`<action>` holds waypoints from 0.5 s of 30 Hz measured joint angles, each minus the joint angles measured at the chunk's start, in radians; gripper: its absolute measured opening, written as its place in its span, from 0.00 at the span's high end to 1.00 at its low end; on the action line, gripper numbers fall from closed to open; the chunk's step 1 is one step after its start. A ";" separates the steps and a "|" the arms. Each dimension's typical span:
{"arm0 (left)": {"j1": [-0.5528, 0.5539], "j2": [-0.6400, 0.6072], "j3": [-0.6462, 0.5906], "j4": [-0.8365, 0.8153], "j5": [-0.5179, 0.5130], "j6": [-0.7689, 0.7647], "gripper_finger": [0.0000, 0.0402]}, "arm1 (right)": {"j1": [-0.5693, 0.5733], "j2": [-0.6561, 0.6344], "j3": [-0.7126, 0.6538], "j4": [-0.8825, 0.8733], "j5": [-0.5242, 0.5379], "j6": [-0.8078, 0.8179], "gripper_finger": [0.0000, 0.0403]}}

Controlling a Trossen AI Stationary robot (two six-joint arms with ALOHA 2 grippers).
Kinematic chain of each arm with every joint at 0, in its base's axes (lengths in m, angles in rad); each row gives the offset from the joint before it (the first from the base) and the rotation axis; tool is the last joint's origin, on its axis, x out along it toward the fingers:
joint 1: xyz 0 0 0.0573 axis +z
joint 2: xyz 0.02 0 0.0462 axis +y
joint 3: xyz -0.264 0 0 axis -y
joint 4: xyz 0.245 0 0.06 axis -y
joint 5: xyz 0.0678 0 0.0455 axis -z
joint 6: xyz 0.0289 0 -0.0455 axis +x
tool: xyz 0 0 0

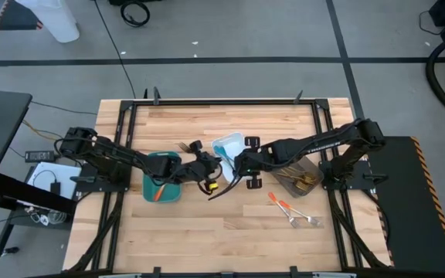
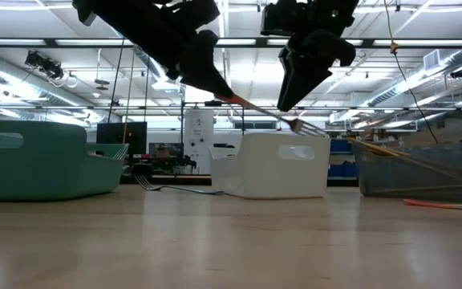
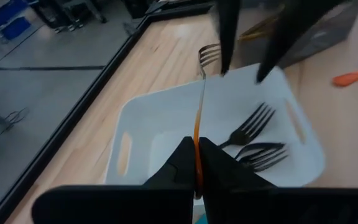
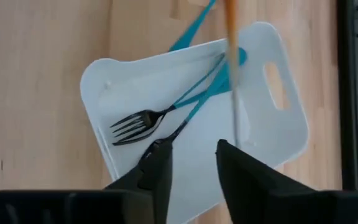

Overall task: Sort silverware by color (type)
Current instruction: Put the orange fork into the green bin

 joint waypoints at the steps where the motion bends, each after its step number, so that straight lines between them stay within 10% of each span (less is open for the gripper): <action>1: -0.005 0.000 0.000 -0.013 -0.014 -0.008 0.97 | 0.000 -0.004 0.000 -0.001 0.007 0.007 0.67; 15: -0.172 -0.011 0.000 -0.105 -0.393 -0.091 0.97 | 0.013 -0.131 0.000 -0.023 0.132 0.087 0.60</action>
